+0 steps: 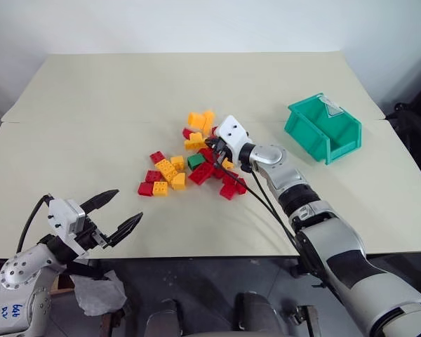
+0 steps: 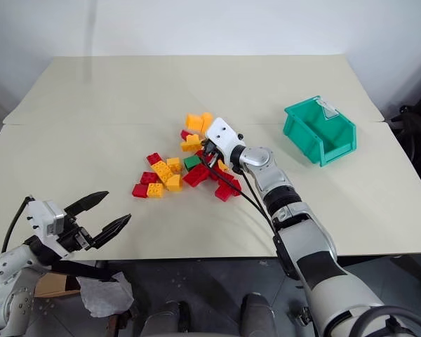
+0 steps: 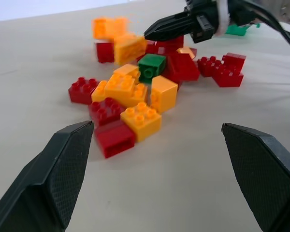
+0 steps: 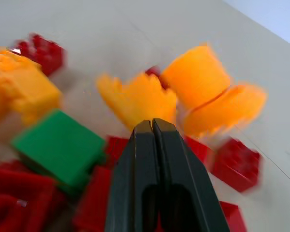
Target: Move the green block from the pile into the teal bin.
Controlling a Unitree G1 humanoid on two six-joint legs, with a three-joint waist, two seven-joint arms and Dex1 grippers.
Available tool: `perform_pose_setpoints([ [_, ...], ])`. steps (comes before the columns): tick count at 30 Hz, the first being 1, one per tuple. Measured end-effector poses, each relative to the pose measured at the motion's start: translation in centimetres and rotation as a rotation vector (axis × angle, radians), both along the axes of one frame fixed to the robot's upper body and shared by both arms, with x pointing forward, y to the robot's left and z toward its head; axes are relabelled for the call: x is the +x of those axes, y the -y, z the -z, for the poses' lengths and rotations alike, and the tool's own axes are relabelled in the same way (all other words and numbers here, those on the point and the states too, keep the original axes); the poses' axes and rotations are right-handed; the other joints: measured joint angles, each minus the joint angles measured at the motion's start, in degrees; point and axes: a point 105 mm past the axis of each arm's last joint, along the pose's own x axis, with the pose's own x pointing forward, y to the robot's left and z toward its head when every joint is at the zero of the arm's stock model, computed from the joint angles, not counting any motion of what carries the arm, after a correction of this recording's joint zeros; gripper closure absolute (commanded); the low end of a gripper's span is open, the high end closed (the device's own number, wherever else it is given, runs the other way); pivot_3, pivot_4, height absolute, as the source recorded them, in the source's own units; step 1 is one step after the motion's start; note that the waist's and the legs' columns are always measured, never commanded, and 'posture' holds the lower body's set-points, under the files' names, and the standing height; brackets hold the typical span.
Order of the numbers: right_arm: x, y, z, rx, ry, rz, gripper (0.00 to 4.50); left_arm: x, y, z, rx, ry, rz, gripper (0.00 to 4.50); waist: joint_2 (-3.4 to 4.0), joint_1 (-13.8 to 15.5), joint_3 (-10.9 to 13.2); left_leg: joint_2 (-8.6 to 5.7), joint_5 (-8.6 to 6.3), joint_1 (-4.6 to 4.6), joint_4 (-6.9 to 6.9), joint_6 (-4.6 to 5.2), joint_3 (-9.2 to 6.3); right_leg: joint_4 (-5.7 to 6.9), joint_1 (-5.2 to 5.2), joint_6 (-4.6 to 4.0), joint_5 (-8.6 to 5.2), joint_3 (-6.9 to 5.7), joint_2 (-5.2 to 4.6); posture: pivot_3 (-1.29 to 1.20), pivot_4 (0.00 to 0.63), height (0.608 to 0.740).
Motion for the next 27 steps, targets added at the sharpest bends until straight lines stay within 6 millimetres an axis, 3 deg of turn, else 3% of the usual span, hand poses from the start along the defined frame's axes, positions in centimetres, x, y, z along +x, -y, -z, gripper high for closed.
perform_pose_setpoints([
  [5,-1.0,-0.9,1.2,-0.048,-0.013,-0.084,4.44,0.6,0.2,-0.1,-0.006,0.007,0.004,0.00,-0.01,-0.7,0.0,0.00,0.00,0.01,-0.01,0.00,-0.01,0.00,0.01,0.00,0.00,0.00,0.00,0.00,0.150,0.740],
  [12,-6.2,-2.7,3.9,-0.081,-0.028,-0.337,4.44,0.6,0.1,0.2,-0.008,-0.003,0.001,0.00,-0.01,-0.5,0.0,0.00,0.00,0.04,-0.01,0.00,-0.03,0.00,0.05,0.00,0.00,0.01,-0.01,0.00,0.150,0.740],
  [19,-8.9,0.8,4.6,-0.184,-0.060,-0.393,4.44,0.2,-0.2,0.6,-0.009,-0.021,-0.012,0.00,-0.04,1.0,0.0,-0.01,-0.02,0.05,0.02,0.02,-0.03,-0.08,0.08,0.00,0.00,0.00,-0.01,0.00,0.150,0.740],
  [24,-8.7,3.9,4.5,-0.173,-0.083,-0.334,4.44,0.3,-0.4,0.6,-0.009,-0.020,-0.019,0.00,-0.04,1.3,0.0,-0.01,-0.02,0.05,0.06,0.03,-0.02,-0.09,0.10,0.00,0.00,0.00,-0.01,0.00,0.150,0.740],
  [27,-8.0,7.2,3.6,-0.127,-0.083,-0.249,4.44,0.3,-0.5,0.5,-0.009,-0.016,-0.021,0.00,-0.05,1.5,0.0,-0.01,-0.02,0.04,0.03,0.03,-0.01,-0.13,0.09,0.00,0.00,-0.01,-0.01,0.00,0.150,0.740],
])
